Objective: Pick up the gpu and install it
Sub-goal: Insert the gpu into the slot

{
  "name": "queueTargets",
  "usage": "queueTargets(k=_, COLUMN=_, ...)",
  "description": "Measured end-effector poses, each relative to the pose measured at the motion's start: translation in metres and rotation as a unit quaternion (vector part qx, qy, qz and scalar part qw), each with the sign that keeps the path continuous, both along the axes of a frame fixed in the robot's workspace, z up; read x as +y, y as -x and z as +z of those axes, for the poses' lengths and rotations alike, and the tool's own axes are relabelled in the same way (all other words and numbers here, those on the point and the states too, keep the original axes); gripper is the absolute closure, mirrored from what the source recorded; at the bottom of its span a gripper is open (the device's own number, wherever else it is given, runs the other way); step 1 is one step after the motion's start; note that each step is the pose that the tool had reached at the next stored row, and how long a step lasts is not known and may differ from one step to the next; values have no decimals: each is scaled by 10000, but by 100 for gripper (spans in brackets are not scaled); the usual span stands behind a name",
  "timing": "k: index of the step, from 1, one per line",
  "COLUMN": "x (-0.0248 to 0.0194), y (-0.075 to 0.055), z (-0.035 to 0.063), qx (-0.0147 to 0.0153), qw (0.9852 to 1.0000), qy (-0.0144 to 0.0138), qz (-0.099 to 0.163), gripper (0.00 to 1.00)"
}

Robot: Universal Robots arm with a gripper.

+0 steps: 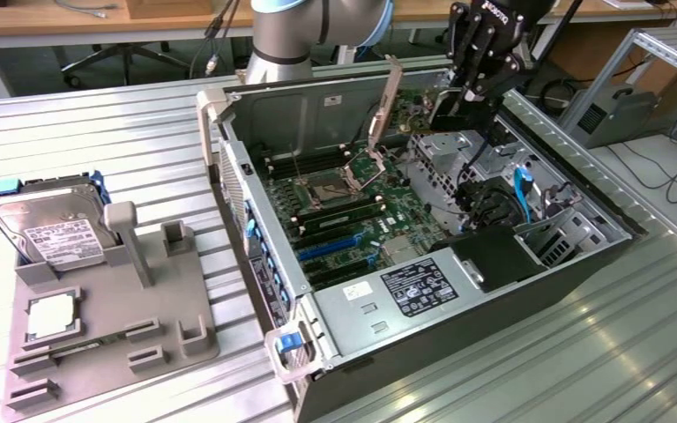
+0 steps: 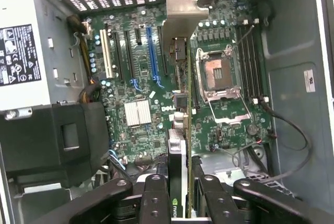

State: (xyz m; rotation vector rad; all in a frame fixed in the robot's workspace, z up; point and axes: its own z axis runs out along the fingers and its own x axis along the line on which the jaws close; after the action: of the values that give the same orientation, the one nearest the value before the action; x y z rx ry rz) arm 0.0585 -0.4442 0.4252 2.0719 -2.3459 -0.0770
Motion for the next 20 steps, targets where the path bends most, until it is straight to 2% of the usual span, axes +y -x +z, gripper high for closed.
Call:
queueTargets(k=7, x=6, y=0, z=-1, qx=0, qw=9991, qy=0, qz=422, gripper=73)
queueTargets(k=17, x=7, y=0, z=-10, qx=0, qw=9990, qy=-1, qz=447, gripper=73)
queueTargets(k=20, x=6, y=7, z=-59, qx=-17, qw=9990, qy=1, qz=446, gripper=73)
